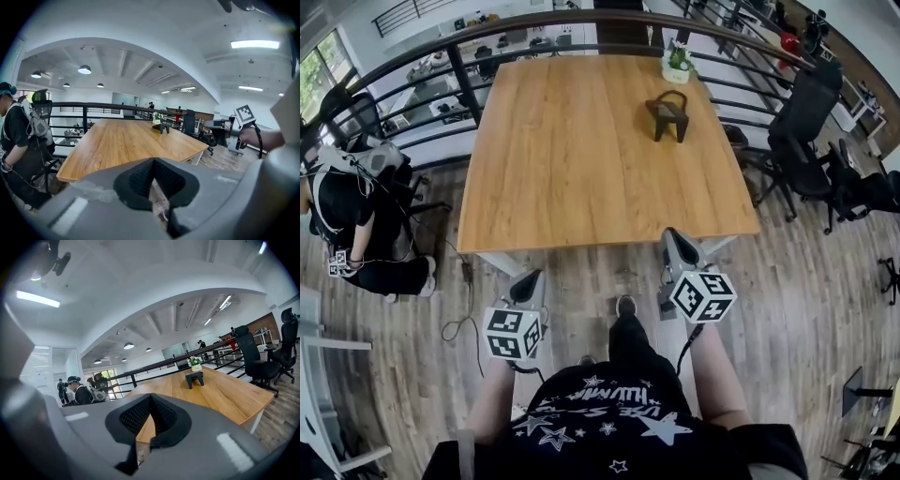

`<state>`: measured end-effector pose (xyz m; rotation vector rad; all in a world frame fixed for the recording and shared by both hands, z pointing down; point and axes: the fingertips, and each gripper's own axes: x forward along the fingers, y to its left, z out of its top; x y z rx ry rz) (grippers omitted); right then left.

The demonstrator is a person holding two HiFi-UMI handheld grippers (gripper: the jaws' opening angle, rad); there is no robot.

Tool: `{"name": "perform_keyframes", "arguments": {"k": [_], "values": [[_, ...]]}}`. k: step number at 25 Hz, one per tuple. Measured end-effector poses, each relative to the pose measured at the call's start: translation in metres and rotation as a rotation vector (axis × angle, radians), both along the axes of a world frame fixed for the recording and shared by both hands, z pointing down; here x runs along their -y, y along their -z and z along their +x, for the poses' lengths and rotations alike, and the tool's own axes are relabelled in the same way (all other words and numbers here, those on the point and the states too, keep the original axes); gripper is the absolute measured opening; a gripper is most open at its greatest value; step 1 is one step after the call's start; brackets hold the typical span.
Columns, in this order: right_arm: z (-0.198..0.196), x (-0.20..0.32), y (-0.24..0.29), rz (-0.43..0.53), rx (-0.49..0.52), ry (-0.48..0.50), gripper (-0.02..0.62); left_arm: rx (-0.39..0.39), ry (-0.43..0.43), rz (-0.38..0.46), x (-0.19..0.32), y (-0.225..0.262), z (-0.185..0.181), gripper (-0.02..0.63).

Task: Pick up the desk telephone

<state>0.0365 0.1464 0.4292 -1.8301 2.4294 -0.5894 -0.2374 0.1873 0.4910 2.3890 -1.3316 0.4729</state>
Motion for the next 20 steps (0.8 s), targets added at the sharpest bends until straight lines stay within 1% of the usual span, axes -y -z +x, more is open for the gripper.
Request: {"name": "perform_keyframes", "arguments": {"k": [4, 9, 12, 15, 20], "values": [[0.017, 0.040, -0.010, -0.020, 0.047, 0.008, 0.002, 0.010, 0.029, -0.006, 0.035, -0.004, 0.014, 0.002], [0.055, 0.090, -0.008, -0.003, 0.081, -0.001, 0.002, 0.017, 0.031, 0.011, 0.083, -0.003, 0.046, 0.002], [0.076, 0.119, -0.005, 0.001, 0.108, -0.013, 0.002, 0.017, 0.045, 0.018, 0.108, 0.001, 0.060, 0.002], [0.091, 0.144, -0.009, -0.022, 0.132, -0.012, 0.002, 0.024, 0.060, 0.013, 0.130, 0.002, 0.072, 0.002], [0.112, 0.186, -0.030, -0.089, 0.158, -0.019, 0.002, 0.038, 0.069, 0.003, 0.163, 0.000, 0.092, 0.002]]}}
